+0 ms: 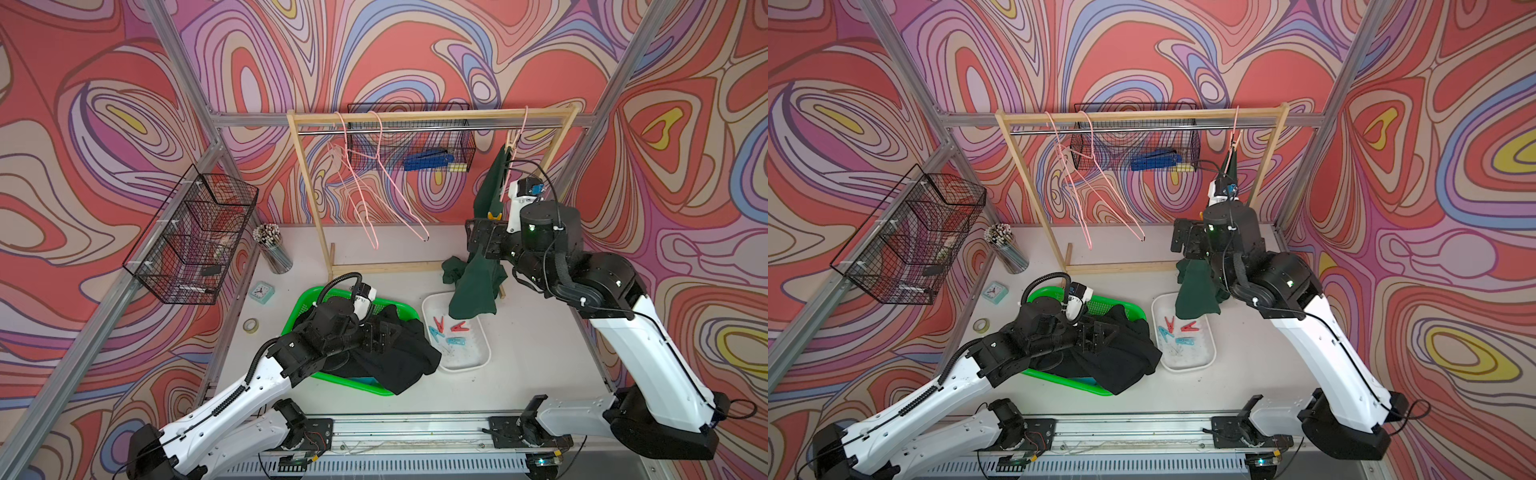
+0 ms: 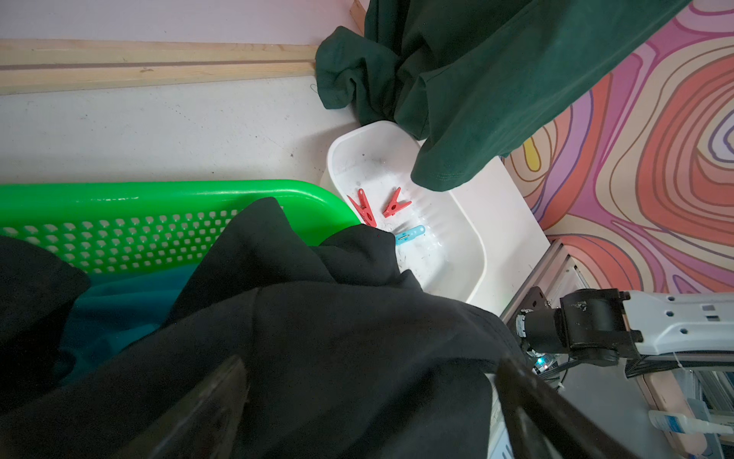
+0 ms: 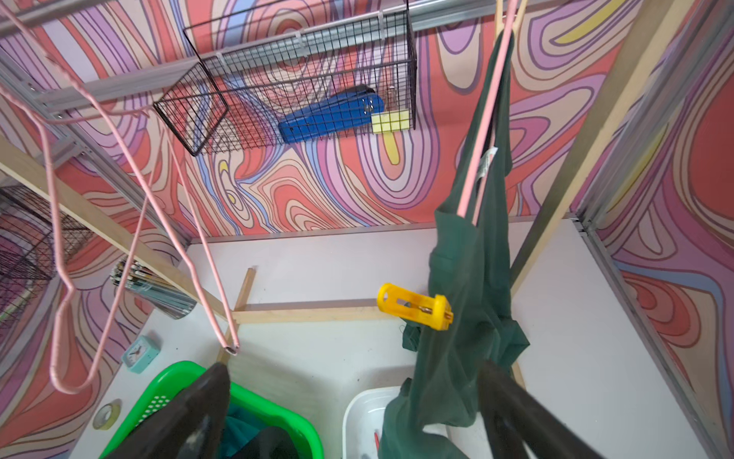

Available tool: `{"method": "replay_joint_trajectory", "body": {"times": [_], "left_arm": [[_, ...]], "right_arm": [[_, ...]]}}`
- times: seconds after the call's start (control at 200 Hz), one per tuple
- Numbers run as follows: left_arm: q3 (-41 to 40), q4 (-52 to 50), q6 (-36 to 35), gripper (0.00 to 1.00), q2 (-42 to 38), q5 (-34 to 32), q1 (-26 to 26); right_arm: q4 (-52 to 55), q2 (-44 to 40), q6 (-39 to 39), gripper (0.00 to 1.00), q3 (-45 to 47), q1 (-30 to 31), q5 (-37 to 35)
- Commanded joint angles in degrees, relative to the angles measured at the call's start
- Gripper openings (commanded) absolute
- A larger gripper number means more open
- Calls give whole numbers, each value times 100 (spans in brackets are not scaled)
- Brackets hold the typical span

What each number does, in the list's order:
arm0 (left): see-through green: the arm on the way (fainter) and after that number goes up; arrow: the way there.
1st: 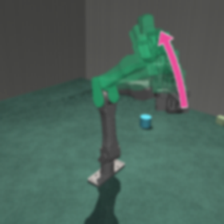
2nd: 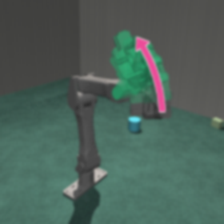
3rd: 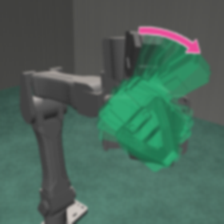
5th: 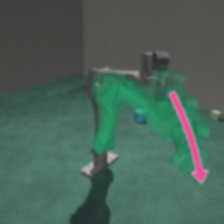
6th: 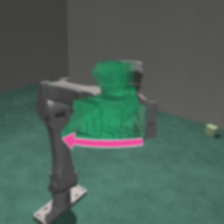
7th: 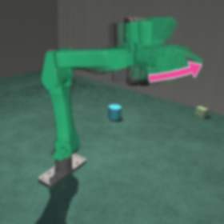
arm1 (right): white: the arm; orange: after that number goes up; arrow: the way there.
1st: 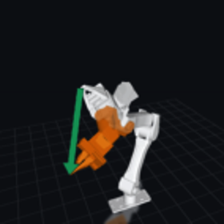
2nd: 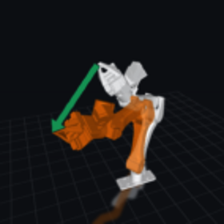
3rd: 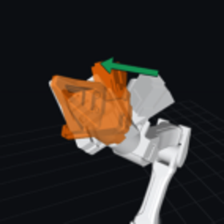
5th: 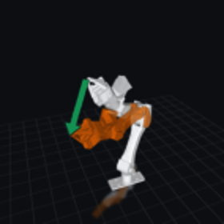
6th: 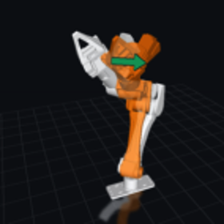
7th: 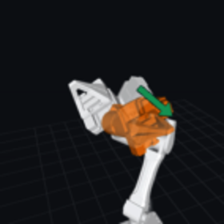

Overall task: Remove the clothespins securing t-shirts to the hanger
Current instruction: Adjust the T-shirt in the basket.

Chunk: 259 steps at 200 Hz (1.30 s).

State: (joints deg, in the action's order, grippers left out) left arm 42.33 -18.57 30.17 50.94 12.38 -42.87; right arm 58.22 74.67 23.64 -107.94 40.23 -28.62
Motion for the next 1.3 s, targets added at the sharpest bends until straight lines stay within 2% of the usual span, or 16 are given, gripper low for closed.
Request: {"method": "replay_joint_trajectory", "body": {"times": [0.0, 0.135, 0.235, 0.361, 0.426, 0.611, 0.741, 0.821, 0.881, 1.147, 1.292], "left_arm": [[50, -193, -88, 100, -175, -123, -11], [-29, -347, -147, 100, -281, -396, -7], [40, -799, -2, 100, -321, -836, 119], [-26, -692, 112, 100, -192, -150, 442], [-62, -619, 230, 100, 12, 146, 540], [-127, -688, 537, 100, 607, 653, 870], [-430, -190, 950, 100, 747, 1134, 1017], [-741, 298, 1348, 100, 782, 1543, 1137], [-888, 693, 1560, 100, 846, 1592, 1158], [-1013, 1028, 1863, 99, 1358, 1658, 1171], [-1216, 1830, 2453, 99, 1590, 1603, 1167]], "right_arm": [[116, -135, 42, 95, 192, -74, -150], [59, -255, 71, 92, 506, -120, -145], [17, -376, 79, 82, 758, -146, -211], [-45, -477, 27, 72, 935, -216, -183], [-53, -437, -63, 71, 935, -279, -48], [315, 81, -365, 61, 347, -523, 146], [181, 133, -409, 56, 410, -624, 196], [147, 128, -378, 50, 517, -661, 168], [82, 108, -379, 45, 578, -673, 176], [-106, 53, -547, 15, 526, -718, 157], [-298, 3, -714, 5, 581, -748, 146]]}}
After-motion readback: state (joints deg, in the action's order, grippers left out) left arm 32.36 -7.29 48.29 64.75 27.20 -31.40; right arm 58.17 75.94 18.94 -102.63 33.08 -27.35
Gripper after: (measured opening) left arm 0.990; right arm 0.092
